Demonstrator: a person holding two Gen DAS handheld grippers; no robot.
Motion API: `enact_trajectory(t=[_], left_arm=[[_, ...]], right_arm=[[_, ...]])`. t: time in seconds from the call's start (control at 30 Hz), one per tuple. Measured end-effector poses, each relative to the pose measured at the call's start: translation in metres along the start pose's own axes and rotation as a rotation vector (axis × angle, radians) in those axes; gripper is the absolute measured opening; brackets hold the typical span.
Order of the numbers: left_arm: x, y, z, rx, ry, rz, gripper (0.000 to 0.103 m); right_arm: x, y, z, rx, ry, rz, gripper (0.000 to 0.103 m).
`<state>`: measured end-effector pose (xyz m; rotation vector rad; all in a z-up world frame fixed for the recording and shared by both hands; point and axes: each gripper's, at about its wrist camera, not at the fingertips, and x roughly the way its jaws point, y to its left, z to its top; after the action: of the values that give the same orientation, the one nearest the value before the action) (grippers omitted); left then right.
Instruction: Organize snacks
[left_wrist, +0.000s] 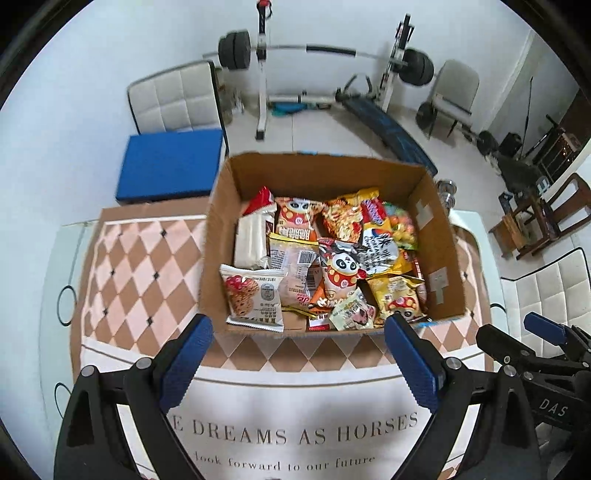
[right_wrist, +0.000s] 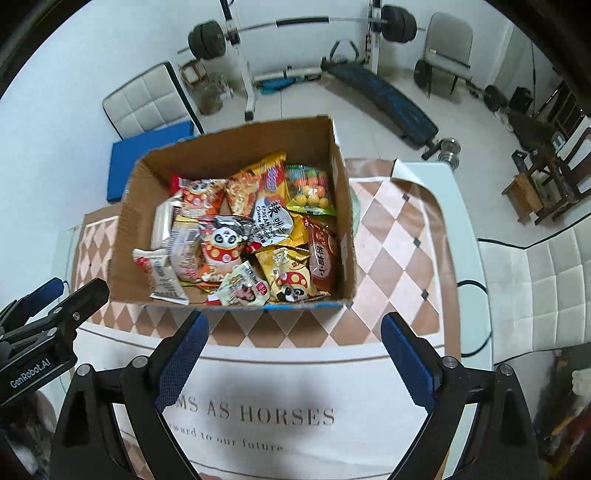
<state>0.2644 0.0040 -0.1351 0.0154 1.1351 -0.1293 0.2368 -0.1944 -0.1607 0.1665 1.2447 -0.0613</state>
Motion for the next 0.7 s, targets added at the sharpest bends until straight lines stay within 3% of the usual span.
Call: enact_trajectory(t=[0.2, 0.7], left_arm=[[-0.058, -0.006, -0.028, 0.032, -0.095, 0.012, 0.095], [-0.151, -0.010, -0.075, 0.049, -0.205, 0.004, 0.095]], right_arm=[[-0.059, 0.003, -0.031, -0.017, -0.090, -0.007, 0.097], [-0.175, 0.017, -0.102, -0.034, -0.222, 0.010, 0.097]])
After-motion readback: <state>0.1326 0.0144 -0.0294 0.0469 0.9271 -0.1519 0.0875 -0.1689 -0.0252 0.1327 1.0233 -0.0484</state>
